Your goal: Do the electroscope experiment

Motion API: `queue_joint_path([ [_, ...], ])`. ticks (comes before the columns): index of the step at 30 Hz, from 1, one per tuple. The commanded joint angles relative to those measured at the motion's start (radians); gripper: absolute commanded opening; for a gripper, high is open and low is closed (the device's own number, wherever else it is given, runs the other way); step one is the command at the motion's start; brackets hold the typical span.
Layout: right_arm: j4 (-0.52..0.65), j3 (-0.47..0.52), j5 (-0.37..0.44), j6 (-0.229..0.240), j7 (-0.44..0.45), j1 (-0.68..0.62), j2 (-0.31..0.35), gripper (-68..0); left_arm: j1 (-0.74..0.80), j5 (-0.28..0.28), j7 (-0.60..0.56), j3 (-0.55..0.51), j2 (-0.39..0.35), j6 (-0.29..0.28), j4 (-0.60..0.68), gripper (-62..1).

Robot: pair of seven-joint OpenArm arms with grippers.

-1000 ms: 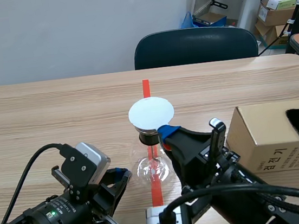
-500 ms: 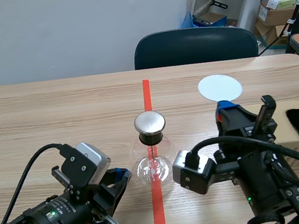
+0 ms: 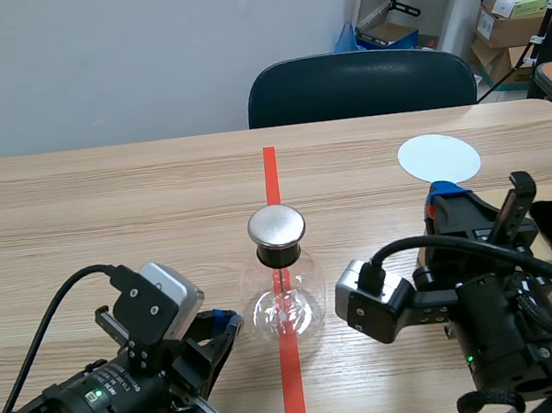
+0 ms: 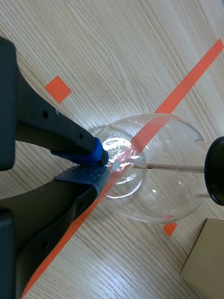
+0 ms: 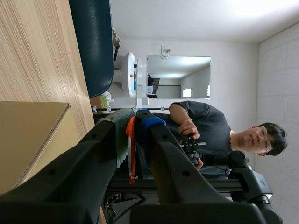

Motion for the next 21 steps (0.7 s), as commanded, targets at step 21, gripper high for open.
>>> queue_joint_path([
  [21,0.019,0.008,0.004,-0.009,-0.004,0.008,0.013,-66.7,-0.003,-0.01,-0.015,-0.004,0.008,0.002,0.011,-59.3],
])
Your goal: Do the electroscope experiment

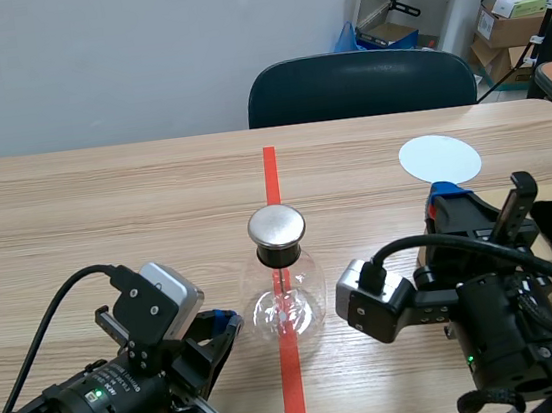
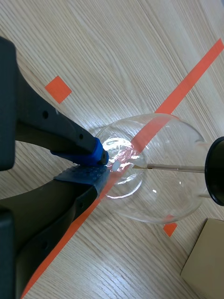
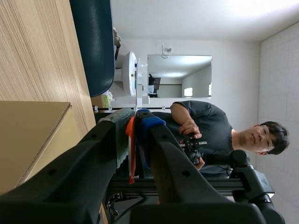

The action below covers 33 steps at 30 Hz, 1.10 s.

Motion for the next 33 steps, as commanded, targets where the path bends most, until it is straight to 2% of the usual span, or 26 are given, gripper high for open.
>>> queue_joint_path([
  [1,0.019,0.008,-0.005,-0.009,-0.003,0.008,0.013,-66.7,-0.003,-0.008,-0.015,-0.004,0.008,0.002,0.011,-59.3],
  [21,0.019,0.008,-0.005,-0.01,-0.003,0.009,0.013,-66.7,-0.003,-0.008,-0.014,-0.004,0.006,0.001,0.011,-59.3],
  [27,0.019,0.008,0.005,-0.017,0.015,0.008,0.012,-66.7,0.003,-0.009,-0.017,-0.003,-0.014,-0.003,0.012,-59.3],
  [30,0.019,0.029,0.029,-0.034,0.053,0.003,0.01,-66.7,0.014,-0.032,-0.031,-0.003,-0.038,-0.006,0.018,-59.3],
  [33,0.026,0.08,0.042,-0.037,0.114,-0.028,0.007,-66.7,0.03,-0.084,-0.076,-0.003,-0.07,-0.034,0.033,-59.3],
])
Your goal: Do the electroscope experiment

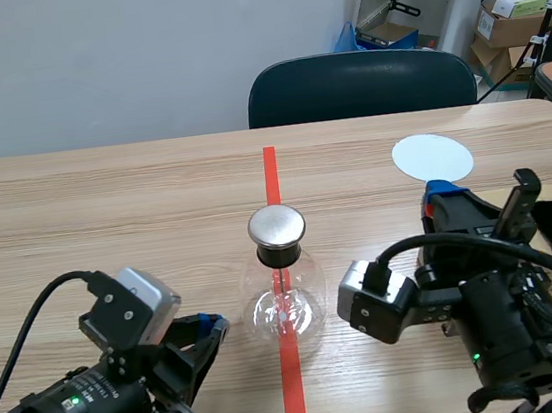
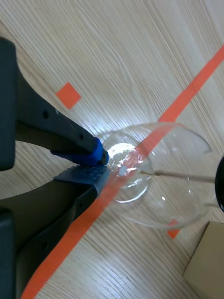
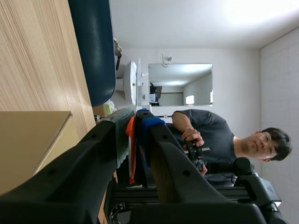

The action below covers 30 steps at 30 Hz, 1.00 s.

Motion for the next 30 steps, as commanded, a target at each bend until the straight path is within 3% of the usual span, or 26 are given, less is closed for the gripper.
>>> queue_joint_path([
  [1,0.032,0.049,0.01,-0.034,0.032,-0.032,0.008,-66.6,0.021,-0.026,-0.035,-0.003,-0.022,-0.027,0.042,-59.3],
  [6,0.073,0.181,0.021,-0.183,0.204,-0.151,-0.017,-66.7,0.076,-0.11,-0.107,-0.003,-0.089,-0.039,0.118,-59.3],
  [12,0.087,0.385,0.111,-0.183,0.466,-0.293,-0.058,-66.6,0.156,-0.124,-0.187,-0.002,-0.158,-0.062,0.221,-59.2],
  [16,0.086,0.495,0.245,-0.183,0.61,-0.324,-0.058,-66.6,0.218,-0.124,-0.259,0.003,-0.204,-0.066,0.282,-59.1],
  [20,0.073,0.601,0.377,-0.183,0.762,-0.321,-0.058,-66.6,0.263,-0.124,-0.291,0.003,-0.251,-0.089,0.332,-52.5],
  [25,-0.026,0.694,0.535,-0.183,0.996,-0.274,-0.06,-66.6,0.264,-0.123,-0.332,0.056,-0.311,-0.112,0.358,-51.4],
  [30,-0.177,0.779,0.634,-0.183,1.204,-0.166,-0.078,-66.7,0.245,-0.116,-0.374,0.135,-0.344,-0.11,0.359,-36.9],
])
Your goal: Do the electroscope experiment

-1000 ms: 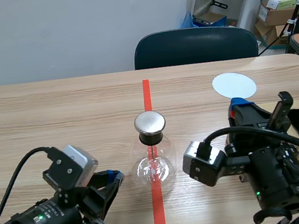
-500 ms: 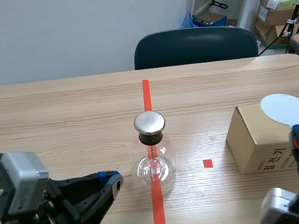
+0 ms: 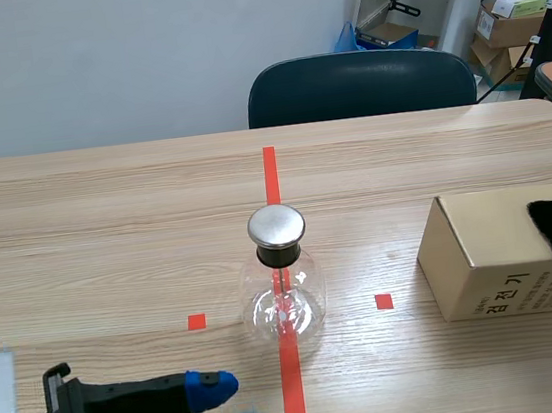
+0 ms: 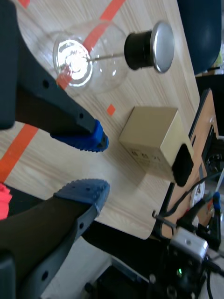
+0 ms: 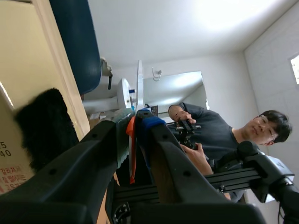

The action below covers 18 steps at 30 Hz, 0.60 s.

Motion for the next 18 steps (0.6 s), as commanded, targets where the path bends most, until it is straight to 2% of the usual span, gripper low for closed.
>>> queue_joint_path([
  [1,-0.024,0.021,0.027,-0.058,0.04,0.045,0.0,-66.7,-0.023,0.001,-0.016,0.026,0.002,-0.006,0.012,-35.2],
  [5,-0.135,0.069,0.045,-0.058,0.148,0.116,-0.008,-66.7,-0.081,0.001,-0.019,0.115,-0.006,0.003,0.012,-33.8],
  [7,-0.178,0.084,0.051,-0.058,0.18,0.145,-0.01,-66.7,-0.109,0.0,-0.019,0.154,-0.005,0.029,0.012,-33.6],
  [18,-0.343,0.102,0.046,-0.058,0.244,0.252,-0.006,-66.7,-0.194,0.0,-0.021,0.246,-0.005,0.199,0.012,-30.6],
])
